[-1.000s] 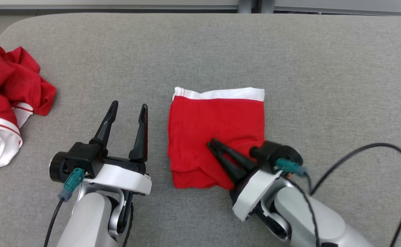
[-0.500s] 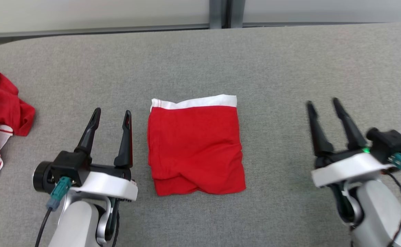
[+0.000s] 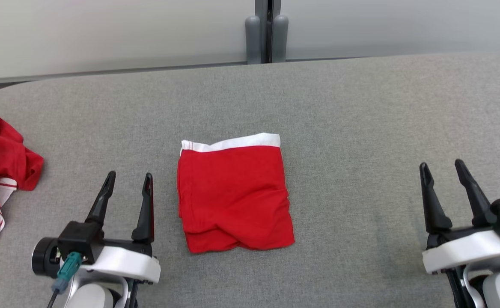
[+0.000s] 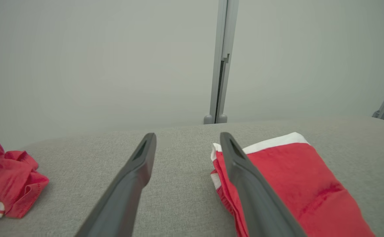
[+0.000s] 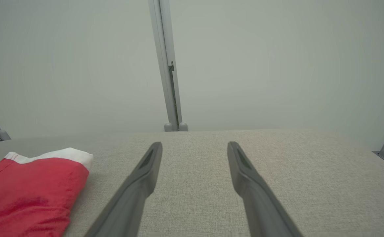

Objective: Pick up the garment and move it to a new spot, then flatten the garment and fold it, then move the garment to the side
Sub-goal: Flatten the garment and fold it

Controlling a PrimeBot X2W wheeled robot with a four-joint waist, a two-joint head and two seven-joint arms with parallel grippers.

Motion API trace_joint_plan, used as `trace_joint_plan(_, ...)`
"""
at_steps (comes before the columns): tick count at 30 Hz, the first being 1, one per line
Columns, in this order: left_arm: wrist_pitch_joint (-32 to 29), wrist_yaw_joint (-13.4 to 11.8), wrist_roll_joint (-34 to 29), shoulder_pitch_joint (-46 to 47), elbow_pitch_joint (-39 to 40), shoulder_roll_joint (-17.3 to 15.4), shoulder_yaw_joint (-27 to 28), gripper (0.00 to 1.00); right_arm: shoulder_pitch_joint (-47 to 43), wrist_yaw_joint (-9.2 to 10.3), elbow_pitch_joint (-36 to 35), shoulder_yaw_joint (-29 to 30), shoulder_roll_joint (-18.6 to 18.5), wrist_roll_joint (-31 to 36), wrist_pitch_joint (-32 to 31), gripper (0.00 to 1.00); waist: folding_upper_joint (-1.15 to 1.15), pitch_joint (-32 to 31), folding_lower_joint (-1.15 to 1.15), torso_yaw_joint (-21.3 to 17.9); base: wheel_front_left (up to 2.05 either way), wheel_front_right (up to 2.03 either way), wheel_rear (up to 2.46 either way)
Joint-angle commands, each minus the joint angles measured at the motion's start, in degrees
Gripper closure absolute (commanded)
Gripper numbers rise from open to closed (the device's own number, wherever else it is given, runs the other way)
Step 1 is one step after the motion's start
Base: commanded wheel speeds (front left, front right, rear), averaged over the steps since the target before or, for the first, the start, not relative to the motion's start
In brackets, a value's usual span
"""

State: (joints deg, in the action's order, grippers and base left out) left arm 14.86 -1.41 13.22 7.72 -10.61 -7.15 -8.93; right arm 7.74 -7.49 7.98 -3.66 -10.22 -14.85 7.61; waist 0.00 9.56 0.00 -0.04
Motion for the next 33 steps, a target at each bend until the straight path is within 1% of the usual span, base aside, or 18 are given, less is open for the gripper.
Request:
trace_joint_plan(1, -0.2, -0.4, 0.3, -1.0, 0.4, -0.5, 0.3, 0.00, -1.6, 0.00, -1.5, 0.4, 0.1, 0.4, -0.8, 0.00, 0.00, -1.0, 0.00, -0.2, 0.00, 0.00, 0.00)
trace_joint_plan(6, -0.9, -0.8, 0.8, -3.7, 0.8, -0.8, 0.3, 0.00, -5.1, 0.00, -5.0, 0.9, 0.7, 0.8, -2.9, 0.00, 0.00, -3.0, 0.00, -0.3, 0.00, 0.00, 0.00)
trace_joint_plan(9, -1.2, -1.4, 1.1, -5.3, 1.2, -0.9, 0.6, 0.00, -7.0, 0.00, -6.5, 1.0, 1.1, 1.0, -3.8, 0.00, 0.00, -4.5, 0.00, -0.2, 0.00, 0.00, 0.00)
trace_joint_plan(13, -1.5, -2.5, 1.4, -7.4, 1.7, -0.9, 0.9, 0.00, -9.2, 0.00, -7.8, 1.4, 1.5, 0.9, -4.7, 0.00, 0.00, -6.3, 0.00, 0.0, 0.00, 0.00, 0.00)
trace_joint_plan(19, -2.0, -3.3, 2.0, -9.6, 2.4, -0.9, 1.1, 0.00, -11.6, 0.00, -8.9, 1.8, 2.0, 1.2, -6.0, 0.00, 0.00, -8.3, 0.00, 0.2, 0.00, 0.00, 0.00)
trace_joint_plan(25, -2.4, -3.6, 2.4, -11.4, 3.3, -1.3, 1.3, 0.00, -13.6, 0.00, -10.3, 2.3, 2.3, 1.4, -7.1, 0.00, 0.00, -9.5, 0.00, 0.3, 0.00, 0.00, 0.00)
trace_joint_plan(33, -2.9, -3.8, 3.0, -11.8, 3.9, -1.6, 1.1, 0.00, -14.4, 0.00, -11.5, 2.8, 2.8, 1.8, -8.0, 0.00, 0.00, -9.7, 0.00, 0.4, 0.00, 0.00, 0.00)
